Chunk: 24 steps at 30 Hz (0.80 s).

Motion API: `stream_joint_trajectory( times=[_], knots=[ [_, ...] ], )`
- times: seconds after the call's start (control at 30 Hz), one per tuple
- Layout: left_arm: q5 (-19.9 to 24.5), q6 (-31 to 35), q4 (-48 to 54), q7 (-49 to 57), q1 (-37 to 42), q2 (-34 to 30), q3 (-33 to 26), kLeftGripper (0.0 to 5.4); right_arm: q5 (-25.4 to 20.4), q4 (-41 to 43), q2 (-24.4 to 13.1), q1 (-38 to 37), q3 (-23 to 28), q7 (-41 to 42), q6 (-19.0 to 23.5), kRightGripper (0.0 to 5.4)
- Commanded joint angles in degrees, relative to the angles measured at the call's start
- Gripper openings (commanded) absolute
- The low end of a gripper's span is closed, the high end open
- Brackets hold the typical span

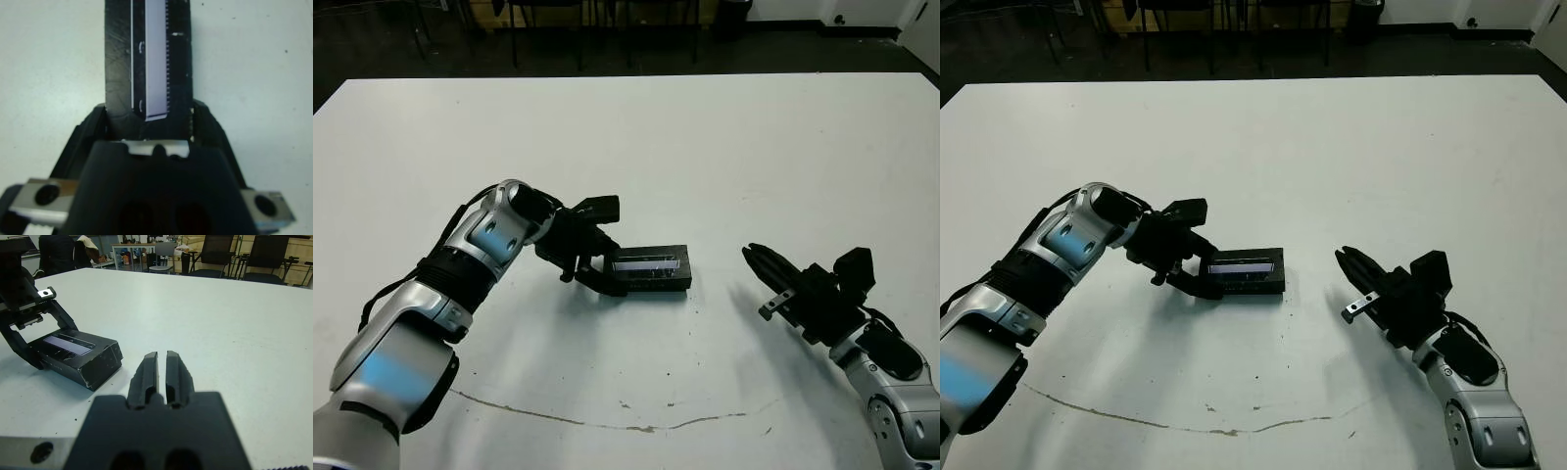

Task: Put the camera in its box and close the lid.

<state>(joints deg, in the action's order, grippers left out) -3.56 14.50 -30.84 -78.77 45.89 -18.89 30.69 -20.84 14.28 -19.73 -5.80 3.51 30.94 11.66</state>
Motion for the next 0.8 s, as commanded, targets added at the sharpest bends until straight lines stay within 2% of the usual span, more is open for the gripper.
stream_joint_trajectory(
  times=[0.03, 0.07, 0.33, 0.47, 0.57, 0.8],
  knots=[
    [-3.03, 0.47, -0.85, -0.33, -2.03, -0.27, 3.07, 2.67, 0.35, -1.38, -0.04, -0.08, -0.07, 0.43, -0.4, 0.0],
    [-3.05, 1.31, -1.02, -0.52, -1.8, -0.17, 3.24, 2.67, 0.25, -1.51, -0.03, -0.06, -0.03, 0.57, -0.47, 0.0],
    [-3.82, -3.53, -1.96, 1.96, -2.8, -0.58, 3.09, 4.14, -0.36, -0.93, 0.1, -0.18, 0.09, 0.23, 0.94, 0.0],
    [-3.89, -7.0, -1.93, 2.66, -3.4, -1.44, 2.86, 4.87, 0.13, -0.78, 0.09, -0.35, -0.01, 0.03, 0.46, 0.0],
    [-3.66, -6.42, -2.24, 2.6, -3.72, -1.72, 2.49, 5.39, 0.55, -1.06, 0.18, -0.37, -0.11, 0.13, -0.41, 0.0],
    [-2.22, -4.39, -3.14, 2.39, -5.05, -2.23, 0.78, 5.39, 0.16, -0.98, 0.27, -0.45, -0.03, 0.13, -0.25, 0.0]
  ],
)
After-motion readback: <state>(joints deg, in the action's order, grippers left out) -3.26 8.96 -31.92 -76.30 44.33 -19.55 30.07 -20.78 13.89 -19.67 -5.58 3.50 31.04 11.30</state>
